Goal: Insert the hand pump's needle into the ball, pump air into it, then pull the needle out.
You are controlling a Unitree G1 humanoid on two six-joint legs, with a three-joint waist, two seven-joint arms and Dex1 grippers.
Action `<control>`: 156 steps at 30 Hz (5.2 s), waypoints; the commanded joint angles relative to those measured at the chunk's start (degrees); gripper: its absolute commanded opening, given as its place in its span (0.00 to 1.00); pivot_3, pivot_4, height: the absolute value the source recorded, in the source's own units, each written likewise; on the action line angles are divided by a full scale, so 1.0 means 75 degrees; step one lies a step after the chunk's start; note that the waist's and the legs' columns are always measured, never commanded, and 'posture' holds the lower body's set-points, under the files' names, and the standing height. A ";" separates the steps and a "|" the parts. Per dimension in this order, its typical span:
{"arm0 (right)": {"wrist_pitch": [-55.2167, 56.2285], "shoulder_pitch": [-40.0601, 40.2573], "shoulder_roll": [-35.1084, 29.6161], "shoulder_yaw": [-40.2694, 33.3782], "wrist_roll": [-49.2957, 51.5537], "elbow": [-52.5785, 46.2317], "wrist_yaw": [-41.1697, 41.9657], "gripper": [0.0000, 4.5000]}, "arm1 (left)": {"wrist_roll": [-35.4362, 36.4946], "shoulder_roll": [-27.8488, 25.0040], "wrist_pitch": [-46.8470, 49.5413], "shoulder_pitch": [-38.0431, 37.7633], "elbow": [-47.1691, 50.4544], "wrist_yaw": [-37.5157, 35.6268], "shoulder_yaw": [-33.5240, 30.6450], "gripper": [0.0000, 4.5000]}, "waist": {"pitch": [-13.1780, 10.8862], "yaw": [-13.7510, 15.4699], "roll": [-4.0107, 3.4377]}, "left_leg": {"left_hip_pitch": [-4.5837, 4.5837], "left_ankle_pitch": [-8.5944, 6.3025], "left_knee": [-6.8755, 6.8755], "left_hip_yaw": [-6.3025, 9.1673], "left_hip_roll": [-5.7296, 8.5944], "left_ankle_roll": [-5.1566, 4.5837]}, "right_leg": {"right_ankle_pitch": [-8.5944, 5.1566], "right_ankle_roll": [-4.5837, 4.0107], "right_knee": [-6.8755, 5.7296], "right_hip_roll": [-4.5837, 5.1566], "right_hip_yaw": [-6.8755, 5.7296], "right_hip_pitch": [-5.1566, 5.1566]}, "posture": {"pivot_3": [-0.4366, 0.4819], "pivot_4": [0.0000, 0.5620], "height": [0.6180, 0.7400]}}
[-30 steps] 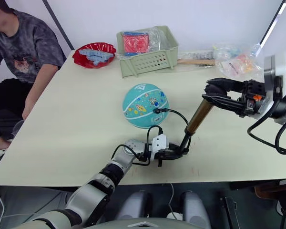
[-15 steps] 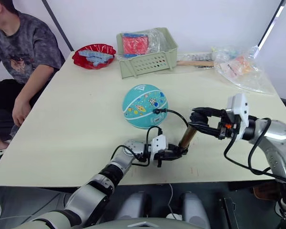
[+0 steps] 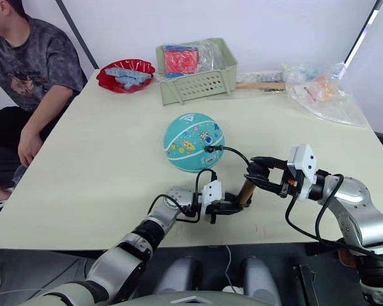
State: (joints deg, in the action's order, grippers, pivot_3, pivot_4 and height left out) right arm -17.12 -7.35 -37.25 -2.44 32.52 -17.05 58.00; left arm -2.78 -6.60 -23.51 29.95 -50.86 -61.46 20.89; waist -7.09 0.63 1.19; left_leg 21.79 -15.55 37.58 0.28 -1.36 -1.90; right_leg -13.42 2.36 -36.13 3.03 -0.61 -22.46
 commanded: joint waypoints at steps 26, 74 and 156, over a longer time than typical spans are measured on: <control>-0.2751 -0.2784 -0.1925 -0.2176 0.2904 -0.0238 0.0038 0.39 | -0.0356 -0.0201 0.0237 -0.0216 -0.0468 -0.0087 0.0208 0.24 | -0.0101 0.0009 -0.0073 | 0.0029 0.0000 0.0000 -0.0006 0.0004 0.0000 | 0.0003 0.0002 0.0000 0.0010 0.0006 -0.0026 | 0.48 0.27 0.98; -0.2138 -0.1916 -0.1575 -0.2104 0.2713 -0.0373 0.0234 0.39 | -0.0457 -0.0137 0.0189 -0.0344 -0.0507 0.0021 0.0229 0.24 | -0.0052 0.0027 -0.0059 | 0.0028 0.0000 0.0000 -0.0004 0.0009 0.0000 | 0.0000 0.0002 0.0000 0.0017 0.0002 -0.0022 | 0.48 0.27 0.98; -0.2230 -0.1474 -0.1104 -0.1618 0.2251 -0.0661 0.0007 0.39 | -0.0470 -0.0178 0.0141 -0.0202 -0.0645 -0.0022 0.0214 0.24 | -0.0088 0.0013 -0.0062 | 0.0016 0.0000 -0.0002 -0.0001 0.0005 0.0000 | -0.0004 -0.0004 -0.0008 0.0009 0.0001 -0.0017 | 0.48 0.27 0.98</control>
State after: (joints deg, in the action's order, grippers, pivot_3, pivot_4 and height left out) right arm -34.67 -20.72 -44.84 -17.07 52.57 -20.90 56.85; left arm -3.08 -6.39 -24.29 30.86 -51.78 -62.00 20.84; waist -7.75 0.73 0.72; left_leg 21.89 -15.55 37.56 0.27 -1.32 -1.90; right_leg -13.45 2.34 -36.19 3.10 -0.59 -22.57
